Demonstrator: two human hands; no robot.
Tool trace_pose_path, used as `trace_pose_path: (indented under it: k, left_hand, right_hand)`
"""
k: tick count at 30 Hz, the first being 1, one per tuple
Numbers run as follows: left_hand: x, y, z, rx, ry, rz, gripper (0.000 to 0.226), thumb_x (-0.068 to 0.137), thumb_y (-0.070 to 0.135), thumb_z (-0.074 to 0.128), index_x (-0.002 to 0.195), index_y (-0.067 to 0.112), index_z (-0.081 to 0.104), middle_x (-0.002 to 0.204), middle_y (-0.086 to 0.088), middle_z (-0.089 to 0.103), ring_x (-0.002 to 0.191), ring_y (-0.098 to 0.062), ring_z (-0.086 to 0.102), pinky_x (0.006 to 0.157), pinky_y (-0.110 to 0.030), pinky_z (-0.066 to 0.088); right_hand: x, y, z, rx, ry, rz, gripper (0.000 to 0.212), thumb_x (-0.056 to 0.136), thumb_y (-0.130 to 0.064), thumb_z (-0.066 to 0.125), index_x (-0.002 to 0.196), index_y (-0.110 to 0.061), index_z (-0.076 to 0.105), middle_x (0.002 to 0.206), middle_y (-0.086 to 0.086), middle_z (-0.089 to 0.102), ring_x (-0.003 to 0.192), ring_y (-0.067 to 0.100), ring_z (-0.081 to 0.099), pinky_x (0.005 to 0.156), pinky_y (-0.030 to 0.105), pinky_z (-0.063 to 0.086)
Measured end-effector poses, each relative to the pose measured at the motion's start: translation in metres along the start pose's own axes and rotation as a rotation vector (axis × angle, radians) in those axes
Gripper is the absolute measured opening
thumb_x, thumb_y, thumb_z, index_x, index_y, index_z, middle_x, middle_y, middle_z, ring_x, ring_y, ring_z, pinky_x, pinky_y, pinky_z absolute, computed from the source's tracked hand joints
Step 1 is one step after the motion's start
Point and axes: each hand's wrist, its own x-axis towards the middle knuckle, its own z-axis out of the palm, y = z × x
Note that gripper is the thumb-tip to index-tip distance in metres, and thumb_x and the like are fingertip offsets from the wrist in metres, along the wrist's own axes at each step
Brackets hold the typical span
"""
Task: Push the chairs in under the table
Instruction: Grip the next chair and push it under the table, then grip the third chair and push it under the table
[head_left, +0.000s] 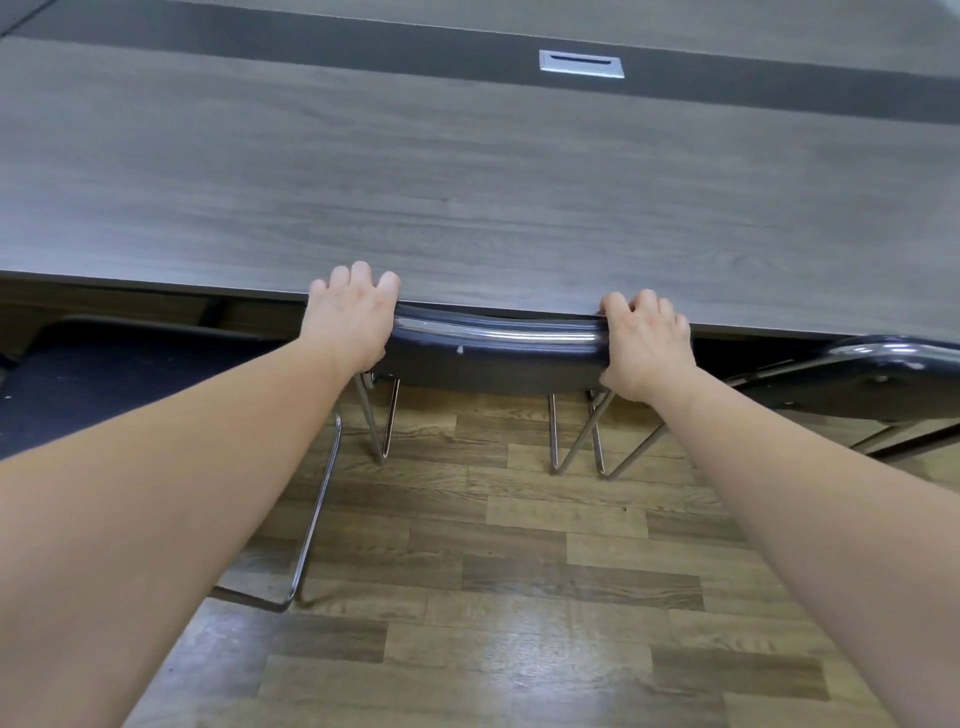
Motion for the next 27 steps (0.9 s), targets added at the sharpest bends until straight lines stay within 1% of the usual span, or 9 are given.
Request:
trace_pose_path:
  k: [2, 4, 7, 9, 11, 14, 17, 22, 27]
  left_hand:
    - [-0.002, -0.003, -0.015, -0.06, -0.055, -0.029, 0.049, 0.078, 0.024, 0.07, 0.122, 0.012, 0.049, 0.123, -0.018, 0.049, 0.114, -0.038, 0.047, 0.094, -0.048, 0.042]
    - [-0.007, -0.01, -0.042, -0.17, -0.09, -0.063, 0.042, 0.083, 0.026, 0.065, 0.122, 0.017, 0.053, 0.126, -0.016, 0.05, 0.118, -0.037, 0.048, 0.097, -0.047, 0.041]
    - [-0.023, -0.024, -0.088, -0.417, -0.085, -0.074, 0.023, 0.083, 0.02, 0.06, 0.107, 0.019, 0.061, 0.123, -0.011, 0.061, 0.114, -0.033, 0.055, 0.096, -0.042, 0.046]
    - [-0.041, -0.034, -0.116, -0.548, -0.063, -0.096, 0.015, 0.082, 0.016, 0.057, 0.095, 0.022, 0.061, 0.115, -0.006, 0.067, 0.109, -0.029, 0.058, 0.094, -0.038, 0.048]
    - [-0.056, -0.041, -0.141, -0.623, -0.044, -0.134, 0.014, 0.081, 0.016, 0.057, 0.092, 0.023, 0.063, 0.11, -0.002, 0.068, 0.106, -0.026, 0.059, 0.09, -0.035, 0.047]
    - [-0.097, -0.076, -0.183, -0.715, 0.005, -0.196, 0.011, 0.082, 0.017, 0.059, 0.09, 0.023, 0.064, 0.106, -0.002, 0.067, 0.103, -0.024, 0.06, 0.09, -0.036, 0.047]
    - [-0.13, -0.115, -0.21, -0.764, 0.048, -0.216, 0.011, 0.082, 0.017, 0.059, 0.089, 0.023, 0.065, 0.101, -0.002, 0.067, 0.103, -0.026, 0.06, 0.094, -0.039, 0.05]
    - [-0.193, -0.2, -0.235, -0.871, 0.145, -0.297, 0.013, 0.079, 0.012, 0.058, 0.086, 0.021, 0.064, 0.088, 0.001, 0.061, 0.089, -0.022, 0.057, 0.09, -0.037, 0.05]
    - [-0.251, -0.307, -0.233, -0.891, 0.201, -0.335, 0.012, 0.079, 0.011, 0.059, 0.084, 0.02, 0.064, 0.078, 0.005, 0.059, 0.085, -0.02, 0.056, 0.079, -0.029, 0.044]
  right_hand:
    - [-0.006, -0.005, -0.009, 0.075, -0.033, 0.023, 0.055, 0.075, -0.007, 0.064, 0.125, -0.015, 0.044, 0.119, 0.015, 0.048, 0.11, 0.036, 0.045, 0.093, 0.043, 0.038]
    - [-0.013, -0.013, -0.03, 0.239, -0.033, 0.045, 0.045, 0.081, -0.006, 0.058, 0.125, -0.013, 0.049, 0.121, 0.014, 0.051, 0.111, 0.035, 0.049, 0.092, 0.041, 0.041]
    - [-0.026, -0.031, -0.07, 0.555, -0.033, 0.09, 0.02, 0.086, -0.01, 0.057, 0.106, -0.012, 0.06, 0.105, 0.008, 0.062, 0.1, 0.03, 0.058, 0.081, 0.031, 0.044]
    - [-0.037, -0.048, -0.099, 0.672, -0.01, 0.092, 0.007, 0.087, -0.011, 0.059, 0.091, -0.016, 0.059, 0.091, 0.003, 0.061, 0.09, 0.026, 0.058, 0.078, 0.027, 0.042]
    - [-0.047, -0.06, -0.125, 0.742, 0.042, 0.069, 0.009, 0.086, -0.009, 0.061, 0.085, -0.018, 0.057, 0.08, 0.0, 0.06, 0.079, 0.022, 0.056, 0.073, 0.025, 0.039]
    - [-0.071, -0.093, -0.18, 0.798, 0.116, -0.008, 0.011, 0.085, -0.007, 0.062, 0.081, -0.016, 0.059, 0.062, -0.009, 0.052, 0.059, 0.012, 0.049, 0.057, 0.02, 0.038]
    - [-0.095, -0.124, -0.227, 0.82, 0.183, -0.071, 0.011, 0.084, -0.007, 0.064, 0.079, -0.016, 0.06, 0.061, -0.012, 0.05, 0.057, 0.002, 0.046, 0.051, 0.004, 0.034]
    - [-0.145, -0.198, -0.265, 0.883, 0.147, -0.108, 0.007, 0.084, -0.009, 0.065, 0.081, -0.015, 0.062, 0.071, 0.002, 0.059, 0.068, 0.018, 0.052, 0.059, 0.016, 0.039]
    - [-0.19, -0.304, -0.272, 0.894, 0.138, -0.107, 0.009, 0.085, -0.01, 0.064, 0.08, -0.017, 0.061, 0.073, 0.003, 0.059, 0.069, 0.019, 0.053, 0.056, 0.019, 0.042]
